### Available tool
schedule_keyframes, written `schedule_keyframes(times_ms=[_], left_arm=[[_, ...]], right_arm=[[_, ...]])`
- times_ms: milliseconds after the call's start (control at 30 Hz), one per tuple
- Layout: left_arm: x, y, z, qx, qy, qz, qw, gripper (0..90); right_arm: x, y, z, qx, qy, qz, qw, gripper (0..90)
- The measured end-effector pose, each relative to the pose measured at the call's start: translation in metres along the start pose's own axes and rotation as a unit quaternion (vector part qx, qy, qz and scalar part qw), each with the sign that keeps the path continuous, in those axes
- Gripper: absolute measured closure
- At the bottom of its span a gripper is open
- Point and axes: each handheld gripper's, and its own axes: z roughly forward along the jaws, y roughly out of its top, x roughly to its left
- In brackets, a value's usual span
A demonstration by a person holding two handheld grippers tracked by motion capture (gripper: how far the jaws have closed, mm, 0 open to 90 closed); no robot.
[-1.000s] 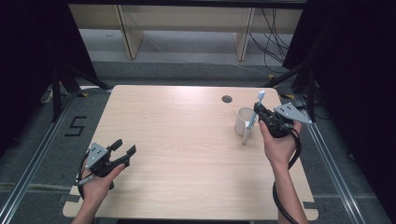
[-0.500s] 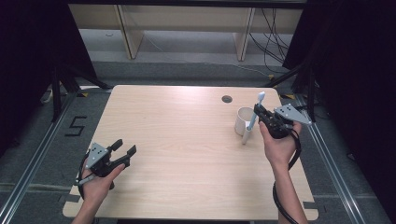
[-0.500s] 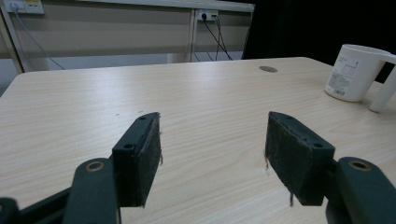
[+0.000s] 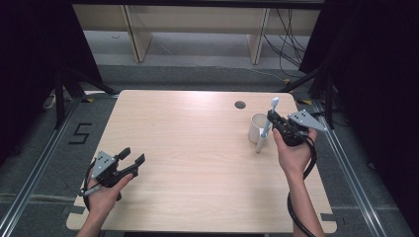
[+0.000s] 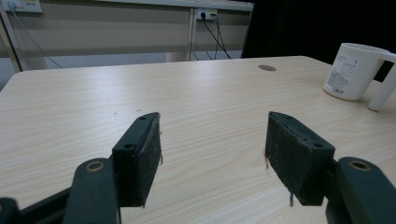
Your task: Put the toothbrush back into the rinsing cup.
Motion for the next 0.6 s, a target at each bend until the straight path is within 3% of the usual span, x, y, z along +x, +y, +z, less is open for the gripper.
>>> schedule_keyframes(times_ms=[500,567,600], left_arm=[[0.0002,-0.0013,0.0009,0.002,-0.001,0.003,1.0000,35.4],[0.0000,-0.0011,0.0007,0.002,-0.002,0.003,1.0000,35.5],[0.0004,-0.0016,0.0021,-0.007,-0.006,0.003,1.0000,35.4]], right_arm=[[-0.0015,-0.0068,0.0043,0.007,0.002,0.005,1.0000,85.6],[-0.0002,-0.0078,0.0031,0.017,-0.002,0.018,0.9997,85.6],[-0.0018,-0.0092,0.0046,0.011,0.002,0.013,0.9998,85.6]])
